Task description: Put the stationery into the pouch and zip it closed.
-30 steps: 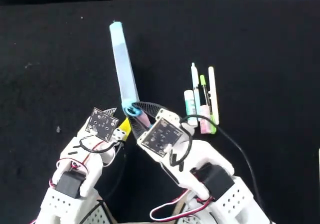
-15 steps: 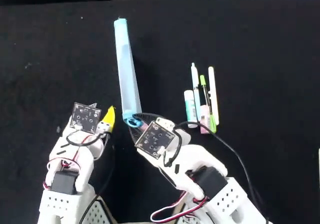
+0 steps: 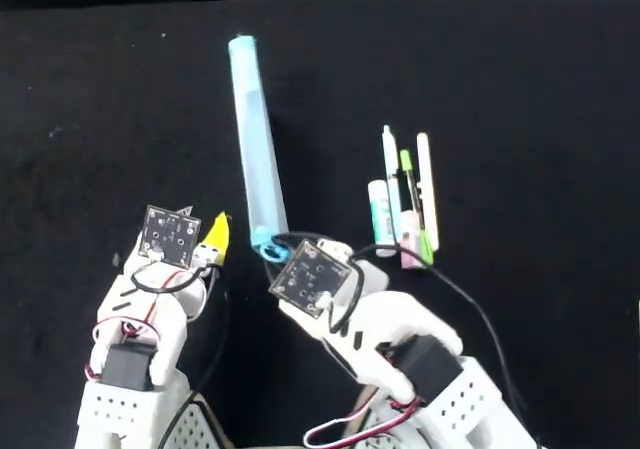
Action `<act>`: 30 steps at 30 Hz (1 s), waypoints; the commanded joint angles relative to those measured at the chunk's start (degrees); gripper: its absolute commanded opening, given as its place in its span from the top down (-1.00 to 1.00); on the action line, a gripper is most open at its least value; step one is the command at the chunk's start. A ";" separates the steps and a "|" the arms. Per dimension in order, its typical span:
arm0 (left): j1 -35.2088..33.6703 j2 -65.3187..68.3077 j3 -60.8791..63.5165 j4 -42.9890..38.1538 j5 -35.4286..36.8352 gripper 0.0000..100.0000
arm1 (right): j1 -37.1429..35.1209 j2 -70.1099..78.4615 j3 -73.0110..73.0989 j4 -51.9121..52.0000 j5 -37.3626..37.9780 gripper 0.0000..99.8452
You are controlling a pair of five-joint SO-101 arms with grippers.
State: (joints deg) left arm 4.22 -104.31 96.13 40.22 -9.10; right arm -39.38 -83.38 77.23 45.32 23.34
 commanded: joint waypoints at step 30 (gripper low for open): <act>-0.40 -0.26 0.04 -0.88 -0.44 0.68 | -7.30 17.01 -16.84 4.75 7.47 0.98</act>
State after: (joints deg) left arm 4.22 -104.31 96.13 40.22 -9.10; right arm -46.33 -73.71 67.47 49.54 30.29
